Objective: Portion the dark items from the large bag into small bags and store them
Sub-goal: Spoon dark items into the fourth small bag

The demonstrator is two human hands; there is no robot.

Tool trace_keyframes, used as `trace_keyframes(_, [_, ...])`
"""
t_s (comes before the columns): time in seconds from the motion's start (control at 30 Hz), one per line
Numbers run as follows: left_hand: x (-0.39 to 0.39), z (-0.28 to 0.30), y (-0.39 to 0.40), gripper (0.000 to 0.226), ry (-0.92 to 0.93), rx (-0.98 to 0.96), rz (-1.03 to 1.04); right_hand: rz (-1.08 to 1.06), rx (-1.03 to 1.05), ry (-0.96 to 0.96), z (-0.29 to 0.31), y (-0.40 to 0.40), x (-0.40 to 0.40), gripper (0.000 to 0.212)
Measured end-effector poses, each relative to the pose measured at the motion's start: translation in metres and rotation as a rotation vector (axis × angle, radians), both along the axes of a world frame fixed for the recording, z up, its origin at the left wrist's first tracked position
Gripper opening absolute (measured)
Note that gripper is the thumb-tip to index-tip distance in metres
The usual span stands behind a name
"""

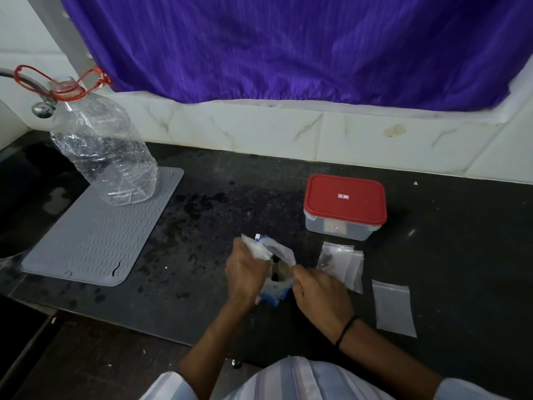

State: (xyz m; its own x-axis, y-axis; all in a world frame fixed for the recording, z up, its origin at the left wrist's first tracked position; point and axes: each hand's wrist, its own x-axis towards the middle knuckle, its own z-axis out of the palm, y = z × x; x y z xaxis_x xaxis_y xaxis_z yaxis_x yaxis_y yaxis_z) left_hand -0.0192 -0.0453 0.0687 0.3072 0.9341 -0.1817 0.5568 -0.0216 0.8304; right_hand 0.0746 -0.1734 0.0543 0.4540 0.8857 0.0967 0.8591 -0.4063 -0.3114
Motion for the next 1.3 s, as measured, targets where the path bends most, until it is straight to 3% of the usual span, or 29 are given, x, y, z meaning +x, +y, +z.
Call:
trace_keyframes(0.13, [0.006, 0.010, -0.013, 0.030, 0.067, 0.429, -0.198, -0.032, 0.064, -0.008, -0.003, 0.003, -0.002, 0.019])
trace_keyframes(0.27, [0.003, -0.014, -0.005, 0.017, 0.206, 0.516, -0.283, 0.003, 0.030, -0.066, -0.006, 0.004, -0.004, 0.009])
trace_keyframes(0.37, [-0.002, -0.018, 0.001, 0.025, 0.201, 0.326, -0.205, 0.043, -0.028, -0.074, -0.018, 0.003, -0.002, 0.012])
trace_keyframes(0.5, [0.001, -0.011, 0.019, 0.056, 0.256, 0.013, -0.110, 0.110, -0.094, -0.059, -0.028, 0.005, -0.004, 0.023])
trace_keyframes(0.7, [0.008, -0.018, 0.041, 0.047, 0.350, -0.217, -0.151, 0.056, -0.112, -0.008, -0.020, 0.012, -0.005, 0.030])
trace_keyframes(0.8, [0.014, -0.018, 0.032, 0.035, 0.437, 0.010, -0.165, 0.008, -0.068, 0.071, -0.018, 0.013, -0.004, 0.023])
trace_keyframes(0.9, [0.015, -0.019, 0.020, 0.009, 0.292, 0.381, -0.197, -0.051, -0.007, 0.126, -0.017, 0.012, -0.003, 0.026])
trace_keyframes(1.0, [0.010, -0.034, 0.020, 0.019, 0.277, 0.667, -0.317, -0.117, 0.080, 0.180, -0.017, 0.011, -0.002, 0.028])
trace_keyframes(1.07, [0.005, -0.040, 0.022, 0.015, 0.250, 0.744, -0.374, -0.121, 0.074, 0.198, -0.017, 0.010, -0.001, 0.030])
trace_keyframes(1.17, [0.000, -0.036, 0.022, 0.022, 0.087, 0.635, -0.381, -0.098, 0.050, 0.222, -0.018, 0.007, -0.001, 0.032])
trace_keyframes(1.3, [0.000, -0.036, 0.029, 0.032, -0.024, 0.292, -0.199, -0.073, 0.071, 0.255, -0.015, 0.010, -0.003, 0.029])
